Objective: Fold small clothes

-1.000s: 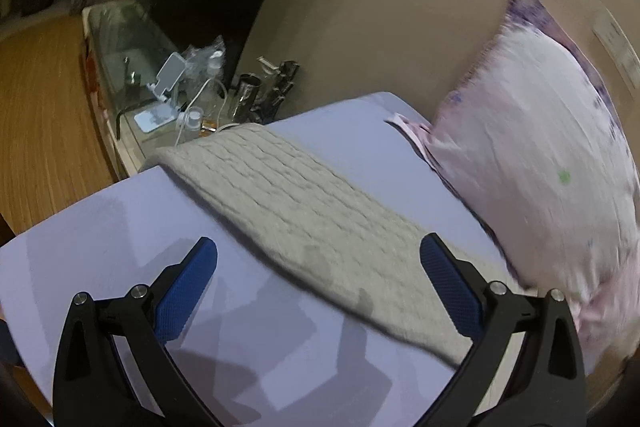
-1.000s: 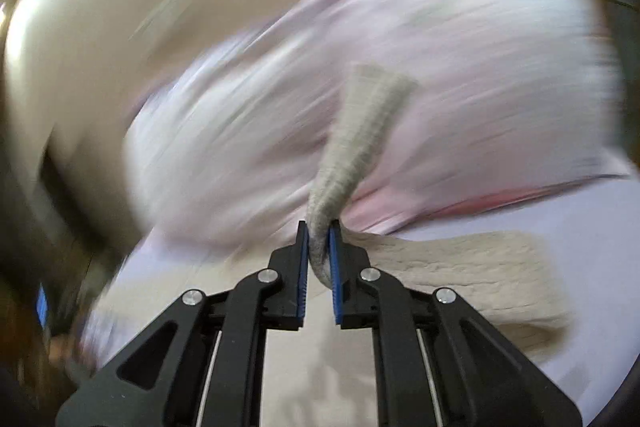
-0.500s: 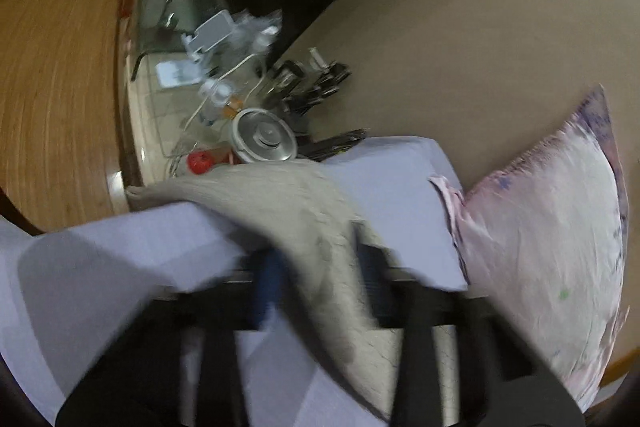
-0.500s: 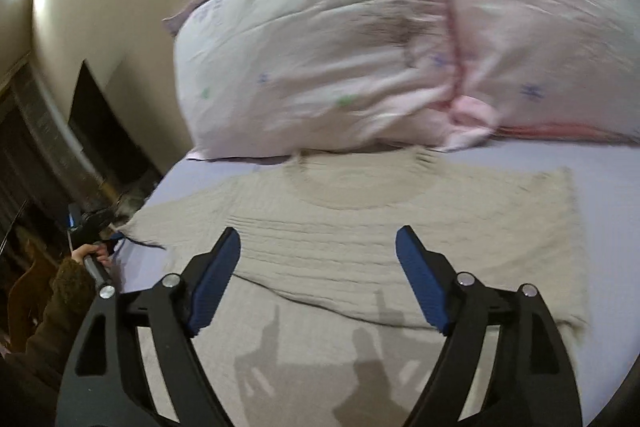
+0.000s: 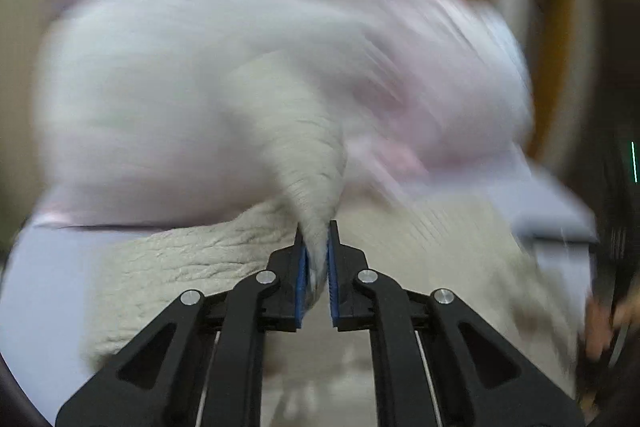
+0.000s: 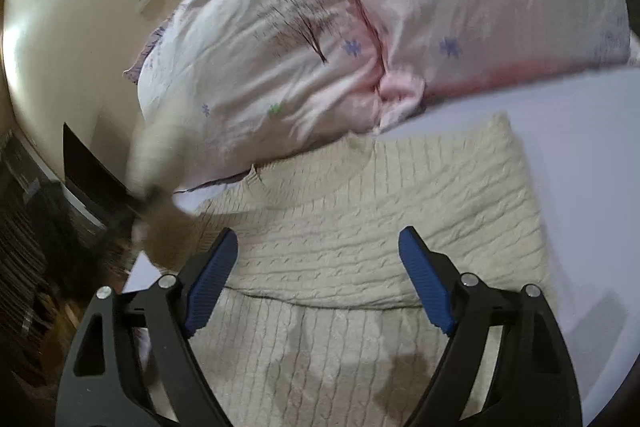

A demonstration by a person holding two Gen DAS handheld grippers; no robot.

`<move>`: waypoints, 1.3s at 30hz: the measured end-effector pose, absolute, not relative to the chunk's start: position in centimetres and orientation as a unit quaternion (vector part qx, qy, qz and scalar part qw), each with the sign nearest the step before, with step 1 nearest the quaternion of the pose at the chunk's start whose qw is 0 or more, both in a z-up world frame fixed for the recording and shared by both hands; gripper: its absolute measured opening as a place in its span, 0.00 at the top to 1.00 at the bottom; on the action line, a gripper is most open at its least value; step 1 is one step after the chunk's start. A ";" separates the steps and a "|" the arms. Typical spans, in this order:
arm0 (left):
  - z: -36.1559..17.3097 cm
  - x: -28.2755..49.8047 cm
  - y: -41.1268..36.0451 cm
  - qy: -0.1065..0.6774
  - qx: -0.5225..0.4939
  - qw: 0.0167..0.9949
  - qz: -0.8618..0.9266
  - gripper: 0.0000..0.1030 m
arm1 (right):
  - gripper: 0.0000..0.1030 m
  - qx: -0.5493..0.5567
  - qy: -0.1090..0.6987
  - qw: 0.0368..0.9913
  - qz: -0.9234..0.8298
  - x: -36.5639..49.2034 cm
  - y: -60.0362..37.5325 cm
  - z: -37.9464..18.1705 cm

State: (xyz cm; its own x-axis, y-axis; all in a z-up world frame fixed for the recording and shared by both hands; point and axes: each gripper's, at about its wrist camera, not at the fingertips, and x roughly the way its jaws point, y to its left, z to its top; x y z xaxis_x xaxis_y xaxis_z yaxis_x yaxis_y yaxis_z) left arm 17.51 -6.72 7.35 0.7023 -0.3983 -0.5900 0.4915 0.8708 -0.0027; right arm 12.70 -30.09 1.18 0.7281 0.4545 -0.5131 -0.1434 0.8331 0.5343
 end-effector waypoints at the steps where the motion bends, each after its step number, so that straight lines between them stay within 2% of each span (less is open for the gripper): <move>1: 6.0 17.3 -8.9 0.315 0.110 0.907 -0.256 0.90 | 0.20 0.246 0.338 0.893 0.165 13.1 -30.4 0.6; 2: 4.2 16.6 -11.3 0.326 0.155 0.894 -0.265 0.90 | 0.20 0.258 0.351 0.886 0.158 13.6 -30.9 -0.1; 4: 3.7 15.8 -11.6 0.326 0.164 0.893 -0.264 0.90 | 0.23 0.285 0.372 0.870 0.152 14.3 -32.1 -1.4; 5: 4.3 15.4 -10.2 0.323 0.142 0.898 -0.263 0.84 | 0.28 0.296 0.377 0.865 0.150 14.4 -32.5 -1.9; 6: 5.0 15.3 -8.8 0.321 0.118 0.904 -0.258 0.68 | 0.32 0.304 0.382 0.860 0.149 14.7 -32.9 -2.3; 8: 6.4 14.4 -4.9 0.311 0.060 0.919 -0.235 0.44 | 0.37 0.322 0.391 0.850 0.145 15.3 -33.6 -3.0; 13: 6.3 12.4 4.8 0.343 -0.020 0.925 -0.162 0.41 | 0.46 0.358 0.399 0.832 0.141 17.1 -34.0 -4.4; 15: 4.8 11.0 8.0 0.373 -0.068 0.915 -0.140 0.40 | 0.53 0.372 0.397 0.828 0.135 18.0 -34.1 -4.7; 17: 3.4 10.0 10.6 0.394 -0.106 0.904 -0.124 0.40 | 0.76 0.361 0.395 0.836 0.123 18.7 -33.9 -4.4; 18: 2.8 9.2 11.6 0.399 -0.121 0.901 -0.119 0.39 | 0.83 0.353 0.392 0.841 0.122 18.9 -33.7 -4.3; 21: 1.8 6.7 13.0 0.407 -0.146 0.893 -0.124 0.39 | 0.91 0.341 0.370 0.856 0.120 18.2 -33.6 -3.5; 26: 0.7 4.6 12.2 0.414 -0.147 0.887 -0.146 0.37 | 0.92 0.352 0.327 0.876 0.049 14.1 -36.0 -2.8; 27: 0.6 4.1 12.1 0.413 -0.145 0.887 -0.148 0.37 | 0.89 0.355 0.330 0.874 0.041 13.4 -36.5 -3.1; 28: 0.6 3.8 12.1 0.413 -0.147 0.886 -0.152 0.37 | 0.83 0.354 0.338 0.871 0.037 12.9 -36.8 -3.3; 29: 0.5 3.6 12.1 0.413 -0.153 0.884 -0.157 0.37 | 0.69 0.351 0.350 0.868 0.039 12.0 -36.9 -3.5; 30: 0.5 3.1 12.2 0.412 -0.159 0.882 -0.164 0.37 | 0.48 0.346 0.356 0.867 0.036 11.0 -37.1 -3.6; 31: 0.4 2.7 12.2 0.411 -0.163 0.881 -0.168 0.37 | 0.39 0.340 0.355 0.870 0.027 9.2 -37.5 -3.6; 32: 0.3 2.1 12.2 0.410 -0.170 0.878 -0.178 0.37 | 0.34 0.334 0.352 0.874 0.018 7.8 -37.8 -3.6; 34: 0.1 1.2 12.4 0.407 -0.185 0.873 -0.193 0.42 | 0.35 0.313 0.354 0.881 -0.004 4.9 -38.3 -3.9; 39: -0.9 -1.2 12.7 0.410 -0.232 0.851 -0.231 0.68 | 0.60 0.333 0.403 0.849 0.076 -1.5 -39.2 -6.7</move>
State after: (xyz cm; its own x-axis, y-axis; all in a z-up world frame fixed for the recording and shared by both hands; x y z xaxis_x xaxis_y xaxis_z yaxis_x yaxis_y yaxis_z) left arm -1.17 12.75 -0.89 0.5571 -0.5840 -0.5905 0.2042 0.7855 -0.5842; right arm -1.46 -39.25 -6.66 0.6642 0.3969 -0.6335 0.1396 0.7667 0.6267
